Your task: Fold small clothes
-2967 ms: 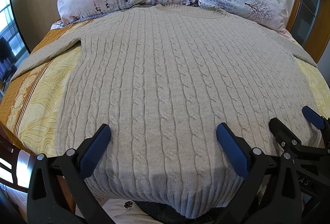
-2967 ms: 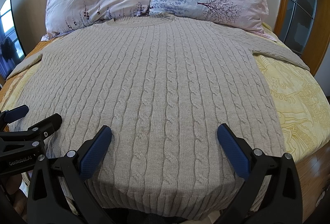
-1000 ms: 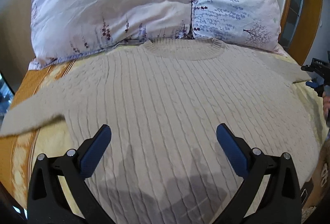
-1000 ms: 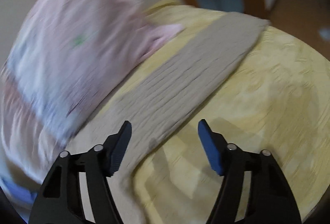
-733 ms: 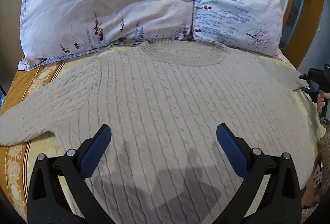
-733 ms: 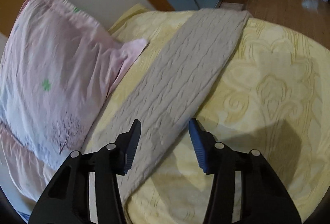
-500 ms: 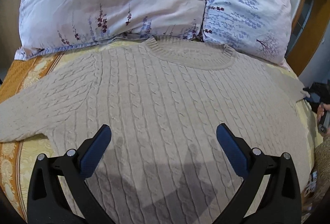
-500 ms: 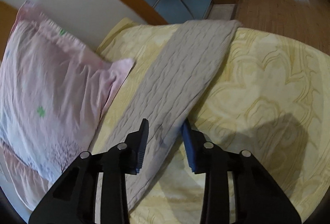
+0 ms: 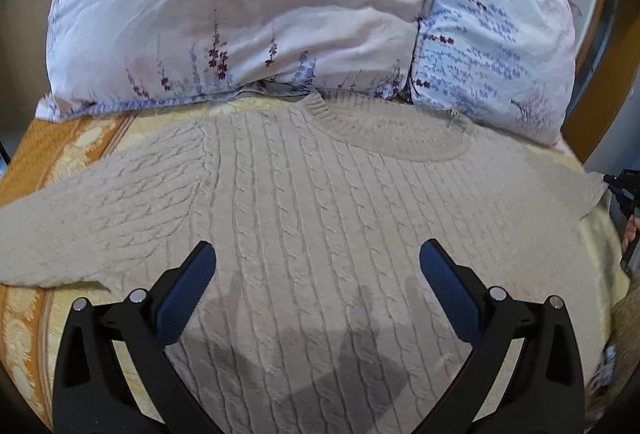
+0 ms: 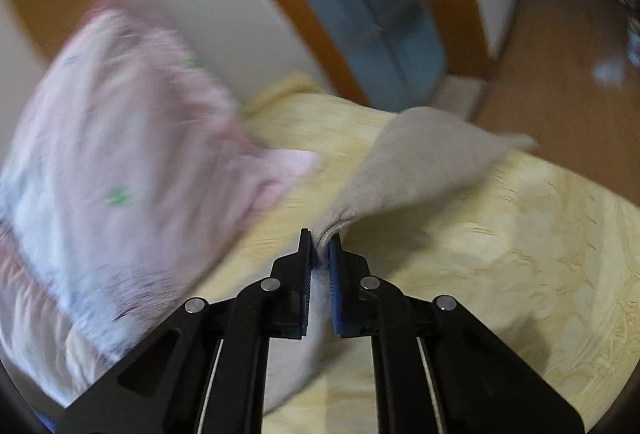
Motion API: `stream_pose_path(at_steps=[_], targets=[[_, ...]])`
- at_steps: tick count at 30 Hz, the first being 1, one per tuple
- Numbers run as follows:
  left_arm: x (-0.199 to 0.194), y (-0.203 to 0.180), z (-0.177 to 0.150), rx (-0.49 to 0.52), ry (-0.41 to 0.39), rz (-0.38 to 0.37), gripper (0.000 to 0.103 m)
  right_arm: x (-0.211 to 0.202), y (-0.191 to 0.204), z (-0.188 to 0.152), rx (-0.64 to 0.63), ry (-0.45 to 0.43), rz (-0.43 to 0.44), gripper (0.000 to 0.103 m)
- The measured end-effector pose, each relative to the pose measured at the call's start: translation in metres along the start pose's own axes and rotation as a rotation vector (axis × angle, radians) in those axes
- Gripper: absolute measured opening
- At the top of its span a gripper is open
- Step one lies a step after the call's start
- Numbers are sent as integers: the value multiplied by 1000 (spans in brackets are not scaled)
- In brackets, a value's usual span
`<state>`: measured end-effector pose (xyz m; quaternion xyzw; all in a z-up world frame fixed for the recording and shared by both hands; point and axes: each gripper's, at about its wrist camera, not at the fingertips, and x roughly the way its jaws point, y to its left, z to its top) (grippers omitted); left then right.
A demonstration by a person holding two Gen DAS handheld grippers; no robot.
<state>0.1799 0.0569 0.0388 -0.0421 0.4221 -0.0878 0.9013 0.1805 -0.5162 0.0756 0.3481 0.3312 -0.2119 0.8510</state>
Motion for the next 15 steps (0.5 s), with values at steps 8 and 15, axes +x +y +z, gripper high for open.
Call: stream_pose_path(at_steps=[8, 15], targets=[[1, 10, 1, -117, 6, -124, 101, -30, 125, -76, -262, 133, 394, 9], [-2, 7, 4, -166, -2, -214, 101, 11, 183, -200, -467, 487, 452, 9]])
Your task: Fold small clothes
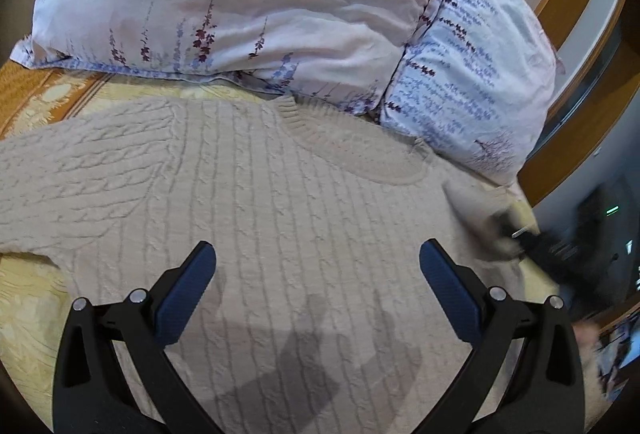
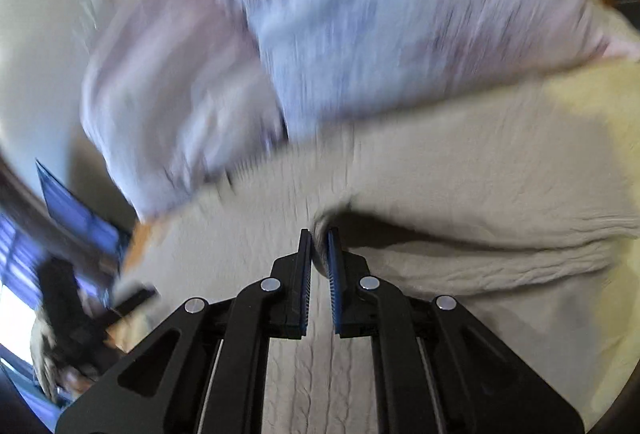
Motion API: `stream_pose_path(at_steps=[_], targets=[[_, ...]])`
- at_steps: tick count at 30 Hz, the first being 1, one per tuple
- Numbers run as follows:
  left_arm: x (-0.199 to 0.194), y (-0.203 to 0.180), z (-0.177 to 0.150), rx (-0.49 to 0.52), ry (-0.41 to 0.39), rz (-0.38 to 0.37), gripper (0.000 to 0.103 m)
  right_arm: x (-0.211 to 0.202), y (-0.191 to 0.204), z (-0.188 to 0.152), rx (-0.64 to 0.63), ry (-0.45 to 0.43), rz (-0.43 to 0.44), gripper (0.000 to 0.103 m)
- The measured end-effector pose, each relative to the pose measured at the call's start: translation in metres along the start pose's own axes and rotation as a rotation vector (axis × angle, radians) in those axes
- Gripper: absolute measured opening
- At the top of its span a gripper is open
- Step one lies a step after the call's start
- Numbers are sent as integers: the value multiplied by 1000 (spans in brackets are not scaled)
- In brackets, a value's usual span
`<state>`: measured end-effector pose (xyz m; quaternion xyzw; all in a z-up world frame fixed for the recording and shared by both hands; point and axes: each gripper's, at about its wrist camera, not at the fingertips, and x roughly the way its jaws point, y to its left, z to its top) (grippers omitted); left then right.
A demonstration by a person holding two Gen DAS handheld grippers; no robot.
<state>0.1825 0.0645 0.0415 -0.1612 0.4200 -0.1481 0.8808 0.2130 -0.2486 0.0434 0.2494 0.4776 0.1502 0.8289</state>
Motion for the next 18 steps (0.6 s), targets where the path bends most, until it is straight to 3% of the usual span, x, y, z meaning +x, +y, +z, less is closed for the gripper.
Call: stream_pose_path(at_steps=[4, 6, 7, 11, 14, 17, 18], targets=[[0, 0, 1, -21, 1, -49, 101, 6, -11, -5, 87, 42, 28, 21], [1, 0, 2, -26, 4, -69, 101, -5, -16, -2, 138, 18, 50, 45], [1, 0, 2, -30, 6, -79, 101, -13, -22, 0, 169, -8, 51, 47], [3, 0, 2, -42, 13, -105, 101, -31, -52, 15, 290, -81, 5, 47], [3, 2, 2, -48, 13, -102, 101, -33, -64, 21, 343, -120, -85, 44], [1, 8, 1, -60, 8, -101, 101, -36, -66, 27, 329, -151, -207, 16], [0, 12, 2, -70, 2, -103, 101, -37, -56, 31, 273, -171, -266, 12]])
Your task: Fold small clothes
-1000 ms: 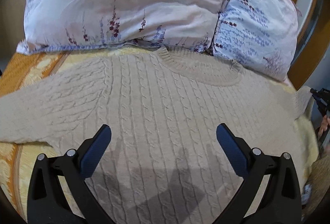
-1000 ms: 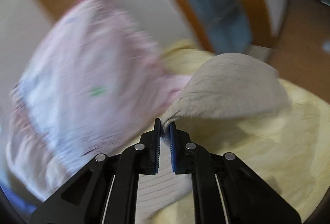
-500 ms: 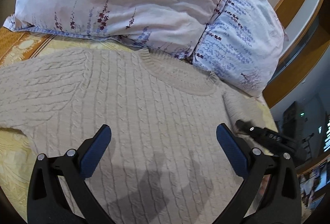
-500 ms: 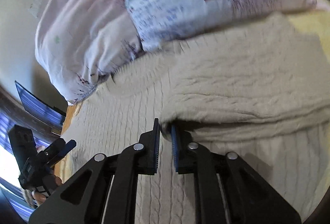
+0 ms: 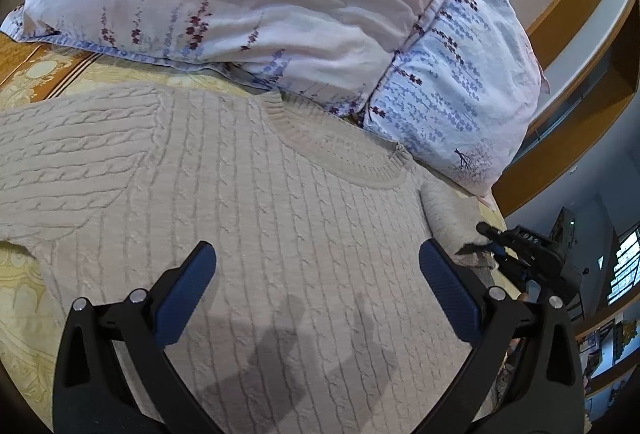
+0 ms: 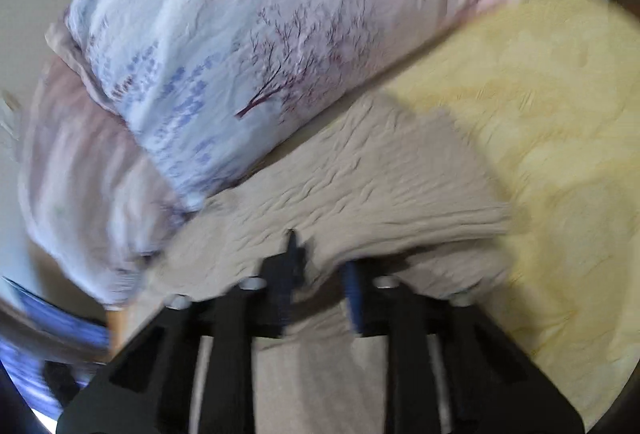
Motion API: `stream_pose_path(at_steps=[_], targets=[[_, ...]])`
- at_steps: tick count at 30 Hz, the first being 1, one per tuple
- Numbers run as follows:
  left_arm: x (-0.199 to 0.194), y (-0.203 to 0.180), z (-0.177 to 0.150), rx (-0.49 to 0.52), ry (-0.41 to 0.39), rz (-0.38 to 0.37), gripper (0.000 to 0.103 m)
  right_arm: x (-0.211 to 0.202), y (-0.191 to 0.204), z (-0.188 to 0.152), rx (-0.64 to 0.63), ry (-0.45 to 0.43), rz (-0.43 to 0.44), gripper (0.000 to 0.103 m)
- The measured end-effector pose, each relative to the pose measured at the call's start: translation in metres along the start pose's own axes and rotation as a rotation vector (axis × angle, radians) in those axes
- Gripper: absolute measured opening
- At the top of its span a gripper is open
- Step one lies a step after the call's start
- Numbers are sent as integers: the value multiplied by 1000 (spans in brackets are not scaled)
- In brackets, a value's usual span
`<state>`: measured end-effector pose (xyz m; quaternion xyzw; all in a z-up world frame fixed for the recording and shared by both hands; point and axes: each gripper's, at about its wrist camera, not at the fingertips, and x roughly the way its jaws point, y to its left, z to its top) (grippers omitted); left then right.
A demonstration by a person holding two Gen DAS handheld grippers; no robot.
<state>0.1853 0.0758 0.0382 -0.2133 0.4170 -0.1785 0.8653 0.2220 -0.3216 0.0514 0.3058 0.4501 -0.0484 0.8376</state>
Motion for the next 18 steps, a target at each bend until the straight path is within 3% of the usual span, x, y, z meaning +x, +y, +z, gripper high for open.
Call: stream_pose_path(at_steps=[3, 6, 8, 10, 11, 12, 14, 18], targets=[[-4, 9, 3, -38, -10, -27, 101, -10, 41, -5, -171, -80, -28, 10], [-6, 17, 6, -89, -16, -56, 101, -20, 98, -17, -329, -92, 124, 10], [-7, 22, 6, -122, -15, -80, 100, -13, 137, -34, -425, 25, 309, 11], [-5, 25, 5, -148, -9, -94, 97, -5, 165, -54, -500, 134, 398, 17], [-3, 26, 5, -159, -1, -96, 95, -7, 170, -60, -523, 140, 409, 29], [-1, 27, 5, -172, 6, -104, 91, -11, 169, -62, -524, 127, 410, 45], [5, 29, 5, -207, 29, -122, 85, -21, 148, -56, -456, 92, 404, 58], [21, 32, 6, -270, 91, -144, 71, -32, 58, -32, -147, 106, 328, 58]])
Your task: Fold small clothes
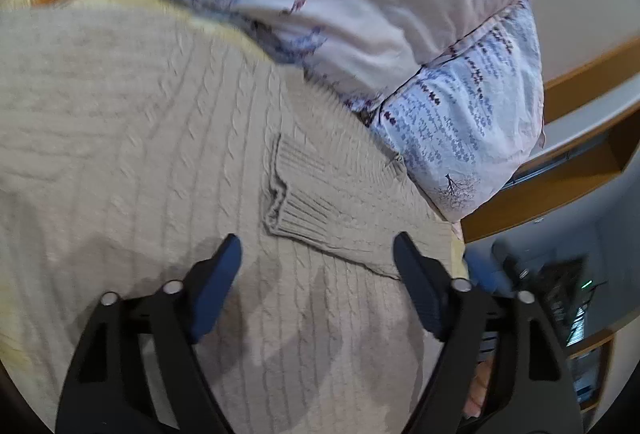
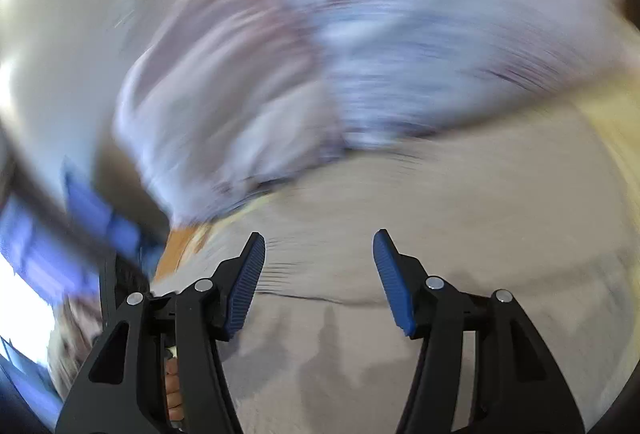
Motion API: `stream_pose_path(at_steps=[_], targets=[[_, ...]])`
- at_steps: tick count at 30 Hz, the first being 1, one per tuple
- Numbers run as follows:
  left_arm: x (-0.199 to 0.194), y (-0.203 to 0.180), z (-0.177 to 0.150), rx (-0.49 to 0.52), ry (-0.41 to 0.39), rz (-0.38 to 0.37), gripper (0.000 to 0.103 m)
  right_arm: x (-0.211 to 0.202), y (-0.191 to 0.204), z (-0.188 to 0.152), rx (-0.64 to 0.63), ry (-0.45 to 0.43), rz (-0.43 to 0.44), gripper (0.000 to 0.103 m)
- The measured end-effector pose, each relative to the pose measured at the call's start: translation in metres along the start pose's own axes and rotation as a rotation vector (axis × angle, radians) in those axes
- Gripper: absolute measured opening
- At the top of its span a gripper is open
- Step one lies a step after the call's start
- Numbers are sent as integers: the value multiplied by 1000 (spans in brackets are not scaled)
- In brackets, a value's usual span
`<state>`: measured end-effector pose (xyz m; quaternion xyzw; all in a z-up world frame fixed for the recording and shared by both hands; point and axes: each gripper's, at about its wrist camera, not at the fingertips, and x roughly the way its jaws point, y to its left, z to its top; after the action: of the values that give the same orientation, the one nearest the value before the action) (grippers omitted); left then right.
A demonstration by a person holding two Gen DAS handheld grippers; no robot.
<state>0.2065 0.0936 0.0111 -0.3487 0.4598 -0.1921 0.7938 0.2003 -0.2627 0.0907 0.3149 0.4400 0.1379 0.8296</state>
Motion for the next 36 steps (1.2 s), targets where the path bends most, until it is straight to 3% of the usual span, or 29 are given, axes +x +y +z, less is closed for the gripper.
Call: stream_pose_path(at_steps=[3, 7, 11, 14, 16, 17, 18, 19, 22, 25, 31, 32, 33, 34, 35, 36], targets=[[15, 3, 2, -60, 42, 5, 64, -26, -71, -5, 275, -8, -36, 57], [22, -1, 7, -72, 41, 17, 59, -26, -115, -17, 468, -3, -55, 53], [30, 0, 16, -87, 37, 43, 43, -28, -131, -16, 519, -52, -31, 46], [39, 5, 24, -115, 43, 52, 19, -30, -132, -9, 518, -117, -50, 44], [43, 6, 28, -116, 50, 52, 9, -31, -135, -6, 511, -148, -63, 35], [44, 3, 30, -90, 51, 59, 9, -31, -137, -5, 505, -152, -76, 27], [43, 1, 32, -72, 46, 66, 8, -29, -136, -5, 497, -154, -85, 11], [40, -3, 34, -36, 32, 74, 8, -31, -137, -7, 489, -154, -83, 9], [24, -8, 41, 11, -3, 72, 8, -34, -127, -11, 443, -167, -68, 9], [11, -2, 45, 35, -33, 119, 8, -28, -116, -15, 420, -138, -55, 9], [16, 16, 39, 52, -11, 223, 9, -12, -107, -25, 348, -89, -182, 9], [15, 15, 38, 64, -14, 233, 12, -13, -103, -25, 326, -88, -205, 10], [14, 13, 38, 77, -16, 245, 13, -15, -98, -26, 306, -87, -228, 18], [10, 11, 37, 82, -27, 256, 23, -18, -94, -27, 290, -86, -245, 25], [3, 10, 36, 88, -40, 257, 30, -21, -91, -28, 279, -90, -242, 41], [-7, 11, 34, 93, -54, 248, 44, -26, -87, -30, 263, -98, -242, 57]])
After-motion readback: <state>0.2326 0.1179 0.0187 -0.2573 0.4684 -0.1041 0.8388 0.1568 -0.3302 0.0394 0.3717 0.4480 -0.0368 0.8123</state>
